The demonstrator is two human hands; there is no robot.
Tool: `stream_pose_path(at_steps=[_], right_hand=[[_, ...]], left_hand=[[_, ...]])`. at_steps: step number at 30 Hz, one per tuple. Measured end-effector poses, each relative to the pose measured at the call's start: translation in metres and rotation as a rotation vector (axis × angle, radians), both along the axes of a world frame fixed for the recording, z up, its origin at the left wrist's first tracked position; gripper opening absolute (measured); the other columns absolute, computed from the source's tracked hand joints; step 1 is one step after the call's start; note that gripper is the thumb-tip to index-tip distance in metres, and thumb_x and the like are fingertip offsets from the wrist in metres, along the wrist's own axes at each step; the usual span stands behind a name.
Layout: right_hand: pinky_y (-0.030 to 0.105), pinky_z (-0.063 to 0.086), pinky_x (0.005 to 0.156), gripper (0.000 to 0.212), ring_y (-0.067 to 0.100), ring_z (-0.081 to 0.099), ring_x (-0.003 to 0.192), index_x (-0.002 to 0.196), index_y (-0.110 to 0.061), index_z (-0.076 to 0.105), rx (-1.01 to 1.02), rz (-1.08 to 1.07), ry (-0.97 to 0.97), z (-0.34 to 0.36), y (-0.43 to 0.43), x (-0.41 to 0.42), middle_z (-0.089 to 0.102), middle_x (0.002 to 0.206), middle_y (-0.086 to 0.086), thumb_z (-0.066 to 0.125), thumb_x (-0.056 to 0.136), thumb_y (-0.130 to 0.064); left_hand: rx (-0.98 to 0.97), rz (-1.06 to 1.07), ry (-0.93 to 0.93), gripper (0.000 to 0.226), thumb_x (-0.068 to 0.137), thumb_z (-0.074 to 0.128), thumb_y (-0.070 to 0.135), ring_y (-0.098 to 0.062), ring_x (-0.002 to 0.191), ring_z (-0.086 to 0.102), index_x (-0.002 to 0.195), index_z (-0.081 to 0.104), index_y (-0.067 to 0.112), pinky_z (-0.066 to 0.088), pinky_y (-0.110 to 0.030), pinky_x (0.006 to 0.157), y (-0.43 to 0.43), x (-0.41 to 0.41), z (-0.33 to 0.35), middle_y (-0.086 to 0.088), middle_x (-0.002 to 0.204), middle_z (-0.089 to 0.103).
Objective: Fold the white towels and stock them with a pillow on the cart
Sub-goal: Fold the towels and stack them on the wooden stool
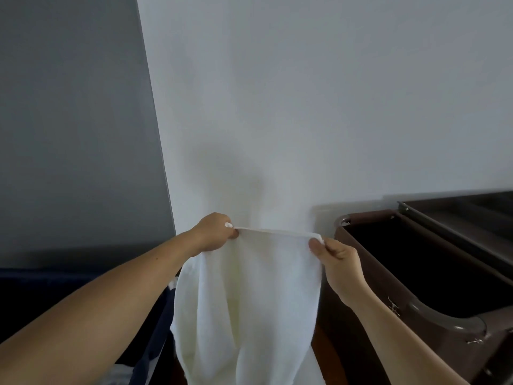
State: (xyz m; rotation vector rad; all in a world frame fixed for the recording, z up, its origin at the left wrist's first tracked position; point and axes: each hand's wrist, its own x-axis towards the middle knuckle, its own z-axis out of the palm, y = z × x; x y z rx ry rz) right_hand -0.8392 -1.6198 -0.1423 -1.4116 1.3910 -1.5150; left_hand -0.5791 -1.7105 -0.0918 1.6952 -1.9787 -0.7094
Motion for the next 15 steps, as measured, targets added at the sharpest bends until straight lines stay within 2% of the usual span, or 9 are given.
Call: stream_pose_path(at_steps=[2,3,5,7,8,10,12,15], right_hand=[[0.028,0.052,0.061,0.029,0.021,0.064,0.064,0.08,-0.003,0.073,0.021,-0.014,-0.235,0.001,0.0,0.004,0.068,0.073,0.013,0.061,0.096,-0.023],[0.028,0.052,0.06,0.029,0.02,0.066,0.065,0.078,-0.005,0.073,0.038,-0.021,-0.309,0.001,0.0,0.005,0.069,0.073,0.009,0.061,0.097,-0.024],[0.033,0.051,0.062,0.033,0.023,0.061,0.063,0.069,-0.009,0.071,0.07,-0.045,-0.391,0.002,-0.004,0.007,0.066,0.069,0.007,0.063,0.096,-0.026],[0.043,0.054,0.07,0.029,0.028,0.064,0.068,0.073,-0.007,0.073,0.129,-0.082,-0.444,0.006,-0.01,0.009,0.068,0.075,0.013,0.066,0.095,-0.025],[0.045,0.056,0.074,0.027,0.03,0.065,0.071,0.078,-0.004,0.074,0.152,-0.112,-0.451,0.008,-0.013,0.009,0.069,0.078,0.016,0.068,0.093,-0.025],[0.043,0.053,0.071,0.029,0.029,0.059,0.068,0.08,0.0,0.071,0.159,-0.194,-0.407,0.011,-0.02,0.009,0.064,0.074,0.016,0.07,0.092,-0.027],[0.036,0.043,0.06,0.04,0.025,0.044,0.06,0.073,0.004,0.06,0.152,-0.252,-0.335,0.015,-0.026,0.007,0.048,0.064,0.013,0.069,0.093,-0.03],[0.033,0.032,0.055,0.034,0.024,0.03,0.055,0.069,-0.007,0.055,0.189,-0.288,-0.269,0.014,-0.03,0.005,0.033,0.056,0.007,0.068,0.093,-0.028]], left_hand=[[0.01,-0.04,-0.01,0.017,0.095,0.061,0.029,-0.014,0.076,0.051,0.09,0.062,0.012,0.038,-0.025,0.062,0.001,-0.001,0.001,0.0,0.089,0.058],[0.018,-0.056,-0.007,0.017,0.095,0.061,0.03,-0.014,0.077,0.052,0.091,0.062,0.014,0.039,-0.025,0.062,0.001,-0.001,0.001,0.0,0.09,0.058],[0.036,-0.073,0.003,0.019,0.096,0.061,0.031,-0.014,0.079,0.052,0.094,0.063,0.012,0.039,-0.024,0.063,0.002,-0.001,-0.001,0.0,0.092,0.058],[0.036,-0.047,0.017,0.022,0.096,0.059,0.031,-0.016,0.075,0.051,0.091,0.062,0.01,0.038,-0.026,0.062,0.002,-0.001,-0.004,-0.002,0.088,0.057],[0.022,-0.021,0.032,0.024,0.095,0.057,0.029,-0.016,0.068,0.046,0.081,0.058,0.01,0.035,-0.029,0.06,0.002,0.0,-0.005,-0.002,0.079,0.053],[-0.011,0.042,0.085,0.038,0.092,0.05,0.031,-0.016,0.054,0.028,0.061,0.033,0.017,0.024,-0.031,0.055,0.003,0.001,-0.003,0.0,0.06,0.034],[-0.028,0.142,0.181,0.041,0.091,0.044,0.035,-0.016,0.052,0.02,0.06,0.023,0.018,0.02,-0.031,0.054,0.005,0.0,0.002,0.003,0.054,0.024],[-0.05,0.287,0.277,0.034,0.094,0.038,0.027,-0.018,0.057,0.022,0.065,0.024,0.015,0.02,-0.03,0.055,0.008,0.003,0.004,0.001,0.06,0.026]])
